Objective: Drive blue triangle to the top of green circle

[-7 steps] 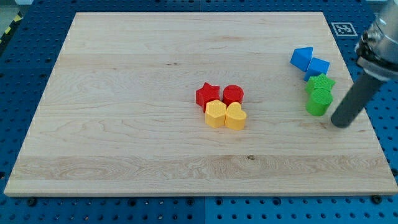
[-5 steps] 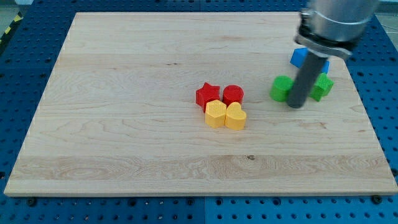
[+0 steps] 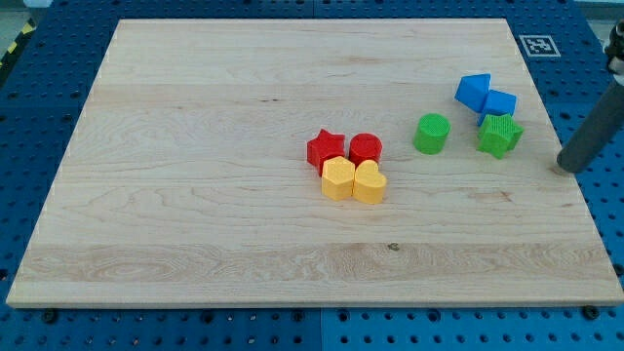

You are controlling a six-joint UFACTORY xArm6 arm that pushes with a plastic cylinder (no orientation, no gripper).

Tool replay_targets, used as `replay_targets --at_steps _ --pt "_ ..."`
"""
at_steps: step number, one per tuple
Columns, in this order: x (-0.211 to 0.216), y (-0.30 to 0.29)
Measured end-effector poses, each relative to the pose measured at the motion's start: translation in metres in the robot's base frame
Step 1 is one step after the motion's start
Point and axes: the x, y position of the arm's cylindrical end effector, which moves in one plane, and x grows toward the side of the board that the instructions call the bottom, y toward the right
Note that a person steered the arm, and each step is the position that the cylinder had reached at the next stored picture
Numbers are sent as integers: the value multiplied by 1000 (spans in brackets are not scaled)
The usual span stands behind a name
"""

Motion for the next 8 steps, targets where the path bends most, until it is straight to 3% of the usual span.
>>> replay_targets --at_steps 3,5,8 --pt "-22 -87" --pt "5 -14" --pt "-4 20"
